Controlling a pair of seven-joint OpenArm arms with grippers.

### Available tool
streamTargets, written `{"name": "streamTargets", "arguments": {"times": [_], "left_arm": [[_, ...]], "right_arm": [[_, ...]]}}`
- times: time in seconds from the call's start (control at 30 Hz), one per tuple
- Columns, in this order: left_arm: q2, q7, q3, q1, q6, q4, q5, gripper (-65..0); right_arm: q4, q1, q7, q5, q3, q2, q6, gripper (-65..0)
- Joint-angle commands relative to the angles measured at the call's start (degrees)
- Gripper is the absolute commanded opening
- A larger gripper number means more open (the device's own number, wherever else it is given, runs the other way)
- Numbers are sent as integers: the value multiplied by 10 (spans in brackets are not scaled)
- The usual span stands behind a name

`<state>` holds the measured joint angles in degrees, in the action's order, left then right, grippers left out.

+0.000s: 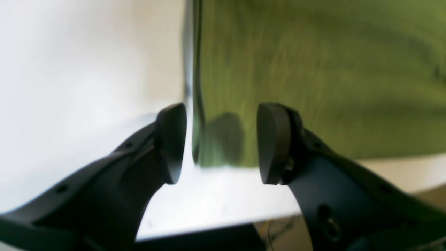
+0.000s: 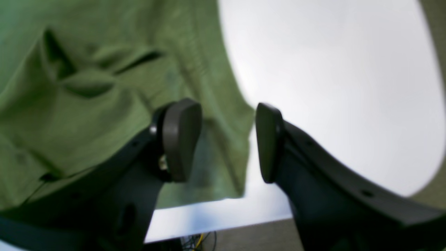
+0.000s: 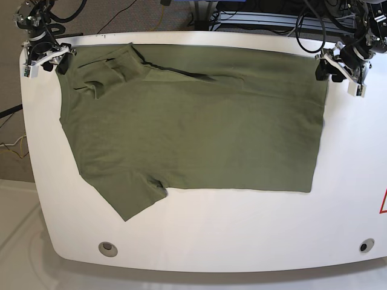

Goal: Fold the T-shirt properly
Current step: 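Open both grippers to release the shoulder edge, then move both grippers over to the shirt's hem corners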

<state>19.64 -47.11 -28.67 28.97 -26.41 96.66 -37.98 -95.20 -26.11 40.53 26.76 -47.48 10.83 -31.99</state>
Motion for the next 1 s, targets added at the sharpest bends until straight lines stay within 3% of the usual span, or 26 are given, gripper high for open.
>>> {"name": "streamTargets", "arguments": {"times": [0.0, 0.27, 0.6, 0.67, 0.97], "left_arm": [[12, 4, -10, 4, -2, 10, -4, -332], [14, 6, -23, -12, -3, 22, -5, -326], [21, 8, -28, -124, 1, 81, 5, -311], [23, 27, -4, -185, 2, 63, 8, -311], [31, 56, 48, -289, 4, 15, 42, -305]], "right_arm": [[-14, -5, -14, 6, -8, 23, -2, -368], [-29, 12, -14, 0, -10, 47, -2, -365], [-61, 130, -3, -58, 14, 67, -3, -362], [-55, 186, -1, -91, 54, 63, 0, -363], [31, 321, -8, -160, 125, 58, 1, -363]]}}
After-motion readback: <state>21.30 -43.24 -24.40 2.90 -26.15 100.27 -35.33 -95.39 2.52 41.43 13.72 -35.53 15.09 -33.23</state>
